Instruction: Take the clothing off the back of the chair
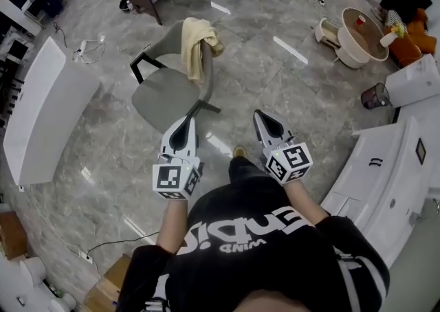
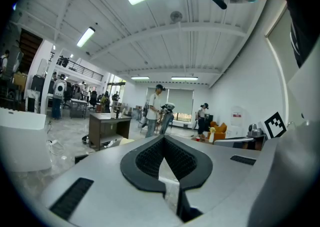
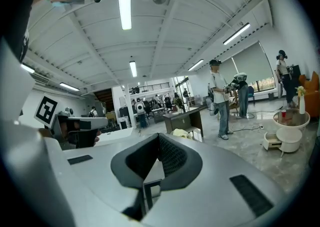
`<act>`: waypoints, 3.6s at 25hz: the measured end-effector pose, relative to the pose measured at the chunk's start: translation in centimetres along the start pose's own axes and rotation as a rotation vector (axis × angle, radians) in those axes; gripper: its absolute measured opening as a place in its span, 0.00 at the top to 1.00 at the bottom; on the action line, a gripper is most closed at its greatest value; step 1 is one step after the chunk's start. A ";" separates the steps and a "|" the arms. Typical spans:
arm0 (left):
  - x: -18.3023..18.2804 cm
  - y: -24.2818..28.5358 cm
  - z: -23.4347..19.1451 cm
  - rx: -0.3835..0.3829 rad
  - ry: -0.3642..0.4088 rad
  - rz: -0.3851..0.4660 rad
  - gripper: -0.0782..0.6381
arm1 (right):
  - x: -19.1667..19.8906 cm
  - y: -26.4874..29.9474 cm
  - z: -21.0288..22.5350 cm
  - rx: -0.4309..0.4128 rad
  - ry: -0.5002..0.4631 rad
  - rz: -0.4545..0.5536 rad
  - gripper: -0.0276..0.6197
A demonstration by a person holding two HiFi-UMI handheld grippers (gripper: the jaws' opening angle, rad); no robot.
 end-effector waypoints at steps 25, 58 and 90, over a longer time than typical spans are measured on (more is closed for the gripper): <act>-5.3 18.3 -5.8 -0.058 0.032 0.022 0.87 | -2.6 15.6 12.1 -0.078 0.008 0.021 0.94; -10.8 33.6 -15.8 0.118 0.029 -0.058 0.78 | -7.2 32.7 16.7 -0.011 -0.003 0.007 0.94; 4.5 46.4 -24.2 0.131 0.174 -0.532 0.22 | -5.1 37.0 21.4 -0.022 0.027 -0.058 0.94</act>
Point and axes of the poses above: the fingertips, and each gripper's own axes: y forward along the fingers, z to its right, x out of its underside, the point moved 5 cm from there along -y, backward along the fingers, and after that the axes turned 11 degrees about -y, right-handed, at the moved point
